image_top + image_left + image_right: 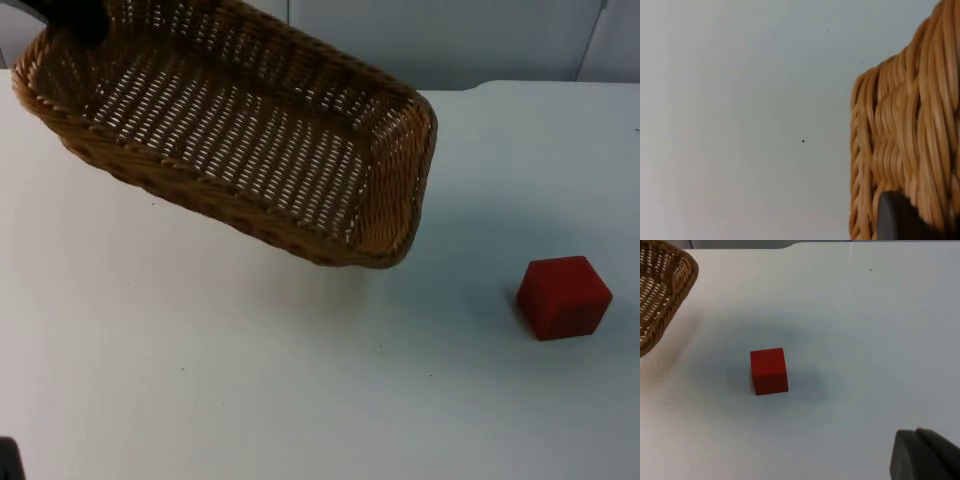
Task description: Pick up the basket with the left hand and place the cube into the basket with the right hand.
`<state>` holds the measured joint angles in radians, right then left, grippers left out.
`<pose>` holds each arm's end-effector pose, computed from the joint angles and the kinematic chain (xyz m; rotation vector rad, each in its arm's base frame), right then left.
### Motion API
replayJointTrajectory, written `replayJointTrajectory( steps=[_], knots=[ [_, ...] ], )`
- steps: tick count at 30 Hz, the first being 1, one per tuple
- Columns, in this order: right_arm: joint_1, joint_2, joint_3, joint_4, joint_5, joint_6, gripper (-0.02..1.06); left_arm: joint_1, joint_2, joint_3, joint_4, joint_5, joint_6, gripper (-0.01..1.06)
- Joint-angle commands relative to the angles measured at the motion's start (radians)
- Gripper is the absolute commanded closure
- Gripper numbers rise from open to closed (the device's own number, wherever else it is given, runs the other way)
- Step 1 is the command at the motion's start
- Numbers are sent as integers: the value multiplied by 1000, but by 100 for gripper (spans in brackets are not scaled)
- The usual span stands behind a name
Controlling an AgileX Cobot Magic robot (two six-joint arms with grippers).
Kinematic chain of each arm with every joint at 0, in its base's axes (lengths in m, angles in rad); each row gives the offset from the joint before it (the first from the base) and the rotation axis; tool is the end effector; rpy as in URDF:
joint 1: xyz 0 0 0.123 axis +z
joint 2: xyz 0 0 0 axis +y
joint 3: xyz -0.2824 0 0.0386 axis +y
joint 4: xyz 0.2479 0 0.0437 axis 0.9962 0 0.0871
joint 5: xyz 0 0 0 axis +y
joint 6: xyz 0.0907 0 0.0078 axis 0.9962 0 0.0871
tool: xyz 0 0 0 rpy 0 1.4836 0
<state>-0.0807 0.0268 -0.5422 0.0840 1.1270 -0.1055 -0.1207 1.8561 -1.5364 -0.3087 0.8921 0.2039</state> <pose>-0.0079 0.0076 0.2839 -0.0340 2.0919 -0.0114 0.4000 -0.0702 0.2678 0.2455 2.6545 -0.3556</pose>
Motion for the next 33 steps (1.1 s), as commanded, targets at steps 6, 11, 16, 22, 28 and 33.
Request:
replayJointTrajectory(
  steps=[6, 11, 16, 22, 28, 33],
  knots=[
    [-6, -4, 6, 0, -5, 2, 105, 81, -56, 170, -233, -79, 128, 105],
    [-6, -4, 6, 0, -5, 2, 105, 85, -56, 208, -317, -81, 166, 105],
    [-6, -4, 6, 0, -5, 2, 105, 85, -56, 208, -350, -85, 166, 105],
    [-6, -4, 6, 0, -5, 2, 105, 85, -56, 208, -350, -85, 166, 105],
    [-6, -4, 6, 0, -5, 2, 105, 85, -56, 208, -348, -85, 166, 105],
    [-6, -4, 6, 0, -5, 2, 105, 85, -56, 208, -348, -85, 166, 105]
  ],
)
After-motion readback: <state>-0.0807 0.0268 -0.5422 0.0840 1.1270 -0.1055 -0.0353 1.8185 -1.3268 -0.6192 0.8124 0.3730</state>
